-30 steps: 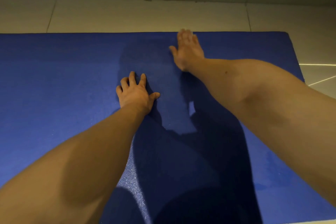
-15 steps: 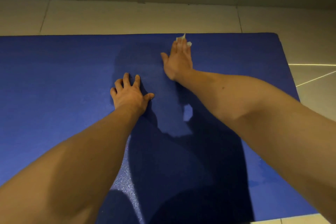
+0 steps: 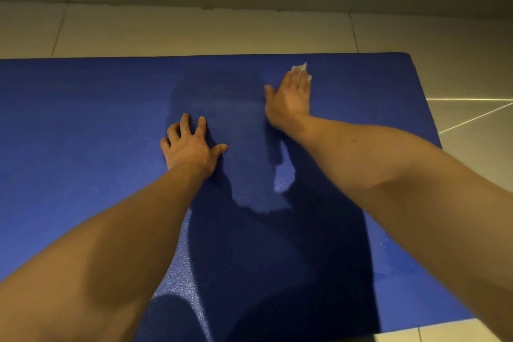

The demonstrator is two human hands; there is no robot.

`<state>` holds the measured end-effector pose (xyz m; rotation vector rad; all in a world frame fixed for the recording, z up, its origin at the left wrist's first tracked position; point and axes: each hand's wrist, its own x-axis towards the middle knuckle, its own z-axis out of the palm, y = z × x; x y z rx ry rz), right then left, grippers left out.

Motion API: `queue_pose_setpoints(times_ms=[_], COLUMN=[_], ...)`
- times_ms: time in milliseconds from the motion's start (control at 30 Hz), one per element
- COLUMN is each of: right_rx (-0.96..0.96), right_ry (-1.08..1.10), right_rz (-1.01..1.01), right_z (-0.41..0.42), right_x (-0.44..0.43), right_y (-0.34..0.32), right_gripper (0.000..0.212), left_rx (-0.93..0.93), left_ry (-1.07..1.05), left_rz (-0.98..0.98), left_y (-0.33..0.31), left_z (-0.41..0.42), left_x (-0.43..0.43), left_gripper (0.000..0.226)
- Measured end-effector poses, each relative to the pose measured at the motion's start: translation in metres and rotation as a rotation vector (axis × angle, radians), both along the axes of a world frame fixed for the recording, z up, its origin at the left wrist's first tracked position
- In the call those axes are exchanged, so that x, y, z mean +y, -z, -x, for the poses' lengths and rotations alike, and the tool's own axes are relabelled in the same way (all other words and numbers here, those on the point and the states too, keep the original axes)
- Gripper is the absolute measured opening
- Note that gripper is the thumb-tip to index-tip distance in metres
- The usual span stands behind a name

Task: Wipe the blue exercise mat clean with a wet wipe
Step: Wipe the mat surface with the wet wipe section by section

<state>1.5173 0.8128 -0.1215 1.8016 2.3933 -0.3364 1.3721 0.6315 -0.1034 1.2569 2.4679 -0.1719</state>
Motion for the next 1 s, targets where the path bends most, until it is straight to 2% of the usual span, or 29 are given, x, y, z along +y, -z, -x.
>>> queue_pose_setpoints(times_ms=[133,267,333,433,600,733,867,933,1000], right_rx=[0.017,0.029,0.040,-0.040,0.085,0.039,0.092,0.045,0.015], right_ry=[-0.221,-0.401,-0.275,-0.095,0.076,-0.160,-0.368,-0.329,-0.183], right_rz=[-0.001,-0.045,-0.027,0.011,0.040,-0.016,0.004,0.000,0.029], right_z=[0.016,-0.018,-0.047,-0.076,-0.027,0.000,-0.026,-0.053,-0.081], right_x=[-0.048,-0.034,-0.013,0.001,-0.034,-0.087,-0.080,-0.059,-0.039], right_y=[0.002,0.005,0.002,-0.002,-0.004,0.000,0.003,0.001,-0.004], right_gripper=[0.081,0.076,0.076,0.077,0.080,0.082,0.076,0.075,0.075], left_rx=[-0.001,0.004,0.002,0.010,0.027,0.041,0.043,0.035,0.029], left_ry=[-0.008,0.001,0.011,0.027,0.052,0.059,0.074,0.085,0.101], left_rz=[0.008,0.025,0.036,0.042,-0.004,-0.028,-0.028,-0.029,-0.021], left_y=[0.000,-0.002,-0.004,-0.008,-0.011,-0.010,-0.012,-0.015,-0.017], left_z=[-0.002,-0.001,-0.001,-0.003,-0.011,-0.019,-0.028,-0.032,-0.035], left_x=[0.000,-0.002,-0.002,-0.004,-0.016,-0.022,-0.026,-0.029,-0.034], left_gripper=[0.087,0.086,0.086,0.084,0.080,0.079,0.078,0.078,0.077])
